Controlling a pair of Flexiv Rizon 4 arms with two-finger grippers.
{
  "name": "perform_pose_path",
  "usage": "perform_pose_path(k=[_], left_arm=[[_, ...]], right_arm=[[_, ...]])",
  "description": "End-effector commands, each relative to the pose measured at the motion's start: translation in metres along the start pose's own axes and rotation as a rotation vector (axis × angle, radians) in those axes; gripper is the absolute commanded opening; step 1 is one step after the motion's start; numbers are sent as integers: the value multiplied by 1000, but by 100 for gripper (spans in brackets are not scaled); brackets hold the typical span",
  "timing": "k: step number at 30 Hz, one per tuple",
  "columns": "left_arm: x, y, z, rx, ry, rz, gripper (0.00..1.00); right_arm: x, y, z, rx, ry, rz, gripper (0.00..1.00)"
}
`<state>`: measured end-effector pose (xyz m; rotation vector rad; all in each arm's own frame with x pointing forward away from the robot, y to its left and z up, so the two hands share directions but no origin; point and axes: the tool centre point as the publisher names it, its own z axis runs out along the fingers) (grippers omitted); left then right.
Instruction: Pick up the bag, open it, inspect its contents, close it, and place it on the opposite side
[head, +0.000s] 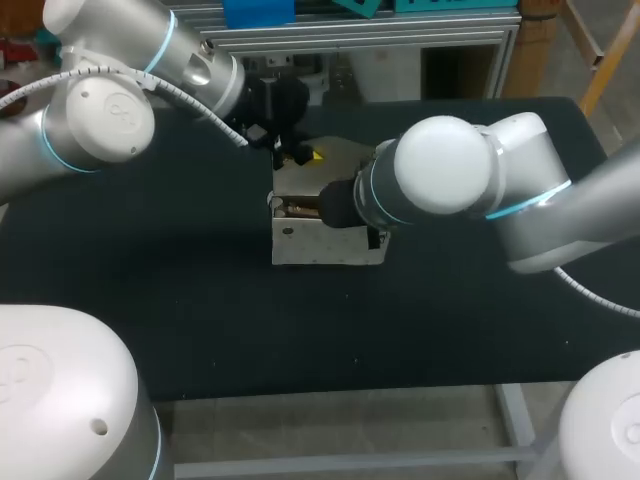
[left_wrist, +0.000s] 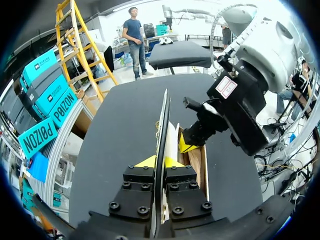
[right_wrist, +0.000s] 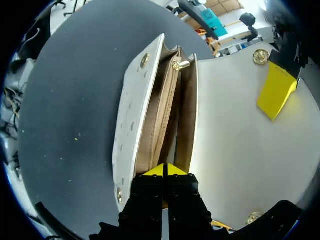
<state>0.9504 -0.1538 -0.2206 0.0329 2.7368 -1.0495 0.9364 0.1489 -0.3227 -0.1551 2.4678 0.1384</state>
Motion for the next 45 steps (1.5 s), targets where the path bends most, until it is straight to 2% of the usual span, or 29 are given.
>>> perform_pose_path(k=[1, 7, 13, 15, 16, 18, 19, 20, 21, 30, 45], left_arm=[[9, 1, -8, 24, -8, 17, 0], [12, 2, -8, 38, 7, 32, 0], [9, 5, -10, 47, 0, 21, 0], [8, 6, -10, 49, 0, 19, 0], [8, 7, -10, 50, 0, 19, 0], [8, 8, -10, 52, 0, 19, 0], [7, 8, -10, 52, -1, 19, 0], [7, 9, -10, 53, -1, 20, 0], [7, 9, -10, 54, -2, 20, 0], [10, 9, -8, 53, 2, 44, 0], [12, 10, -6, 45, -4, 67, 0]], right_arm=[[-9, 4, 13, 11, 41, -1, 0], [-17, 7, 18, 9, 78, -11, 0], [-2, 15, 22, 4, 111, -62, 0], [4, 15, 24, 0, 125, -63, 25], [7, 15, 25, -4, 132, -67, 32], [12, 15, 26, -3, 141, -67, 56], [14, 15, 26, -5, 145, -70, 79], [16, 15, 26, -4, 149, -74, 92], [18, 15, 26, -1, 157, -75, 100], [25, 11, 27, 10, 183, -66, 100], [24, 12, 29, 7, 186, -70, 100]])
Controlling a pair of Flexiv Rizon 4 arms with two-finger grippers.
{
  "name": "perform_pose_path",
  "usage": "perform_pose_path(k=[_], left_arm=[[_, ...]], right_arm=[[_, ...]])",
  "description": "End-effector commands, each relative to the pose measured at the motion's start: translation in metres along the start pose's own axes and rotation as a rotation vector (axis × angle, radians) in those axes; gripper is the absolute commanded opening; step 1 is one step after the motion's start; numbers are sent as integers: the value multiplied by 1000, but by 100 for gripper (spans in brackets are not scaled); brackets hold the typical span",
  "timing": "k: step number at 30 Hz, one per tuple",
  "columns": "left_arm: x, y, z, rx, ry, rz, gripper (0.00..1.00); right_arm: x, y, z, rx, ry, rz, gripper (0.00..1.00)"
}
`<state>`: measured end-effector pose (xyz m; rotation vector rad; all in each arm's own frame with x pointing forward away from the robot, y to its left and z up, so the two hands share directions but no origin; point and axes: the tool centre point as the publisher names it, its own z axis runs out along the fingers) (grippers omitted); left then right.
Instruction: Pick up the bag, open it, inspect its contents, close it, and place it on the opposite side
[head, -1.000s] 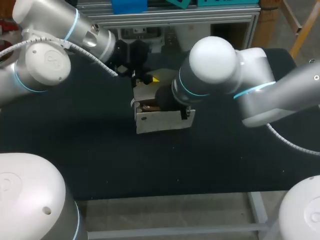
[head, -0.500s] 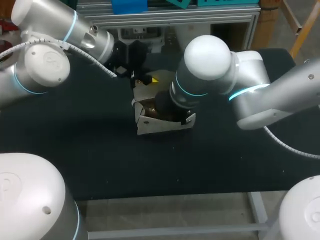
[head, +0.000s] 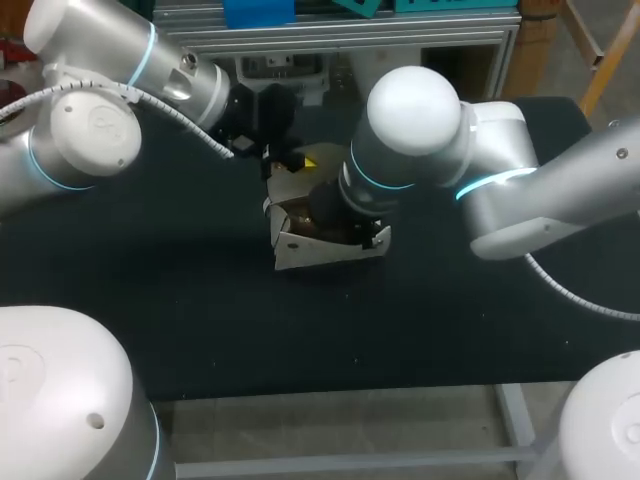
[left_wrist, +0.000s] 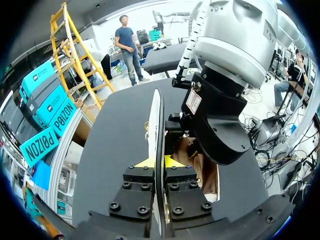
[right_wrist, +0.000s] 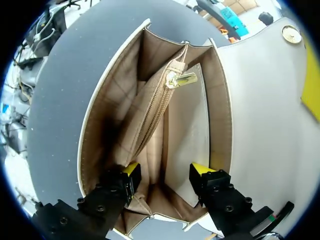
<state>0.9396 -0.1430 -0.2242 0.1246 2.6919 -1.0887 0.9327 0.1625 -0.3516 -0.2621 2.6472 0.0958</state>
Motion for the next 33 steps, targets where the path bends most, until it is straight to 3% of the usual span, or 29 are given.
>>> perform_pose_path(k=[1, 24, 25, 26, 27, 29, 33], left_arm=[[1, 0, 0, 3, 0, 4, 0], [2, 1, 6, -6, 14, 17, 0], [2, 1, 7, -6, 15, 18, 0], [2, 1, 7, -7, 16, 18, 0], [2, 1, 7, -7, 16, 18, 0], [2, 1, 8, -9, 18, 18, 0], [1, 1, 9, -13, 21, 17, 0]], right_arm=[[3, 1, 7, 6, -4, -1, 100], [-3, 1, 0, 14, -37, -6, 100], [-4, 1, -1, 16, -41, -7, 90], [-5, 0, -1, 17, -42, -6, 55], [-5, 0, -1, 16, -44, -5, 47], [-6, 0, -1, 19, -50, -6, 0], [-9, 0, -5, 20, -76, -5, 0]])
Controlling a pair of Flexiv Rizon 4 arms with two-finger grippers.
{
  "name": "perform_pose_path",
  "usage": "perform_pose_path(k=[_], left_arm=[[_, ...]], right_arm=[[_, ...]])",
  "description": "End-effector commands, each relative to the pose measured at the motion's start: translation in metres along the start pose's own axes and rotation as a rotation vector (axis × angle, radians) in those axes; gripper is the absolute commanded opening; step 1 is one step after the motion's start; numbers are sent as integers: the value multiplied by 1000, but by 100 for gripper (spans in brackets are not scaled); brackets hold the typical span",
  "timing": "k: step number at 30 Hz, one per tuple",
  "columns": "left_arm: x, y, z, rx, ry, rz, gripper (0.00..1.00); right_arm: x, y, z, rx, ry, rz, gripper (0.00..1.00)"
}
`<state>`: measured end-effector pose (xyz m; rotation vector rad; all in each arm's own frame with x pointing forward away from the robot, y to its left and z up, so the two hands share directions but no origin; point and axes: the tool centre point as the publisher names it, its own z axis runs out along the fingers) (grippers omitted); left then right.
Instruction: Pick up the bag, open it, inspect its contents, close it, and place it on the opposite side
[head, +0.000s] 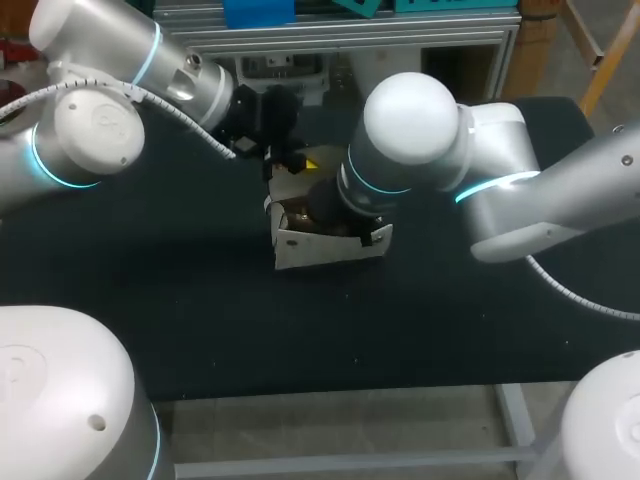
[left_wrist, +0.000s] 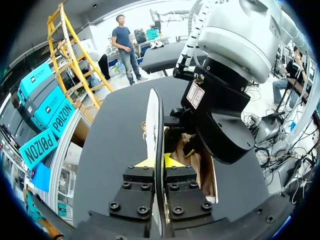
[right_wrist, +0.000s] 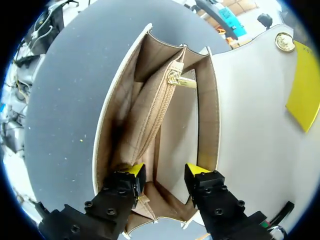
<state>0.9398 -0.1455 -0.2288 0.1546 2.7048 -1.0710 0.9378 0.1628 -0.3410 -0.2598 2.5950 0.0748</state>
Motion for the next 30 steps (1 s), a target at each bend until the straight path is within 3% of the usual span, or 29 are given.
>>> perform_pose_path(k=[1, 15, 24, 30], left_arm=[[0, 0, 5, -1, 6, -2, 0], [-5, -2, 2, -34, -22, -48, 0], [4, -16, -10, -26, 59, -123, 0], [-2, -4, 11, -26, 129, -157, 0]], right_arm=[[-1, 1, 0, 2, -37, 5, 0], [-25, -3, -75, 10, -314, 32, 0], [-14, 0, -111, 5, -405, 26, 0], [1, -1, -124, 9, -433, 19, 0]])
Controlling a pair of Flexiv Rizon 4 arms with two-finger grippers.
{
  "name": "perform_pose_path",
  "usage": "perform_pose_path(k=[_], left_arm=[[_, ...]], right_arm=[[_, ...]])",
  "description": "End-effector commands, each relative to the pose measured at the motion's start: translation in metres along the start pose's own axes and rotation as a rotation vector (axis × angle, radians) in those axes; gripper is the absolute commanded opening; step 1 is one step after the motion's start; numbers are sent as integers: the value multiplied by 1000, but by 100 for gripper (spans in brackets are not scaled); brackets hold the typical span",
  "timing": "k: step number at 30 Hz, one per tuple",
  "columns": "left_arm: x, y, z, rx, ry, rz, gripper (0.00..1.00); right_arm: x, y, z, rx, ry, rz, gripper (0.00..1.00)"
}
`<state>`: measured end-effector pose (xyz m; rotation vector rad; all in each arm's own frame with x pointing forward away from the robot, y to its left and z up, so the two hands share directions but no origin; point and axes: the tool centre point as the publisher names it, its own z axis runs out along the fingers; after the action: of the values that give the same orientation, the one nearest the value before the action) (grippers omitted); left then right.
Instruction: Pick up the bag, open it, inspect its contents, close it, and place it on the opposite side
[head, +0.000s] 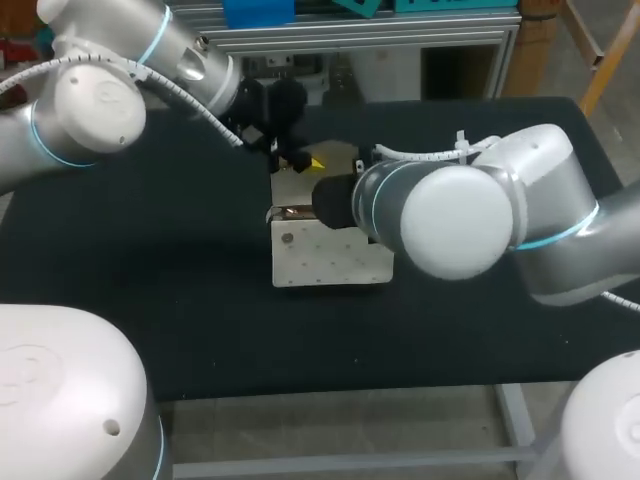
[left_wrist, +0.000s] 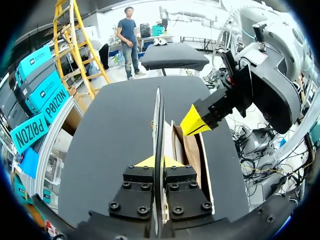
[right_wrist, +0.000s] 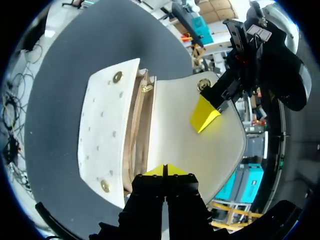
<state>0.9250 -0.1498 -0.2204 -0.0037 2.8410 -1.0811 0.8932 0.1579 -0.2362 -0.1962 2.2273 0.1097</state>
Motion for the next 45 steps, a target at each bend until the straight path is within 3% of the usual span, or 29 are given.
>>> perform_pose_path(k=[1, 11, 29, 31, 33, 40, 44, 45], left_arm=[[-19, 7, 21, 0, 51, -8, 0], [-49, 37, 59, 47, 43, 65, 0], [-74, 69, 92, 49, 87, 10, 0], [-74, 70, 93, 47, 88, 9, 0], [-75, 73, 96, 42, 83, 6, 0], [-76, 81, 102, 43, 82, 8, 0], [-74, 81, 103, 49, 100, 12, 0], [-74, 82, 103, 48, 102, 8, 0]], right_arm=[[14, -6, -18, 2, -59, -2, 0], [47, -10, -20, 18, -2, -1, 0], [107, -5, -3, 42, 169, 9, 1], [112, -4, -1, 46, 177, 9, 17], [118, -4, 3, 40, 184, 9, 40], [126, -7, 11, 31, 176, 6, 65], [127, -11, 21, 35, 162, 9, 89], [127, -13, 25, 37, 160, 13, 88]])
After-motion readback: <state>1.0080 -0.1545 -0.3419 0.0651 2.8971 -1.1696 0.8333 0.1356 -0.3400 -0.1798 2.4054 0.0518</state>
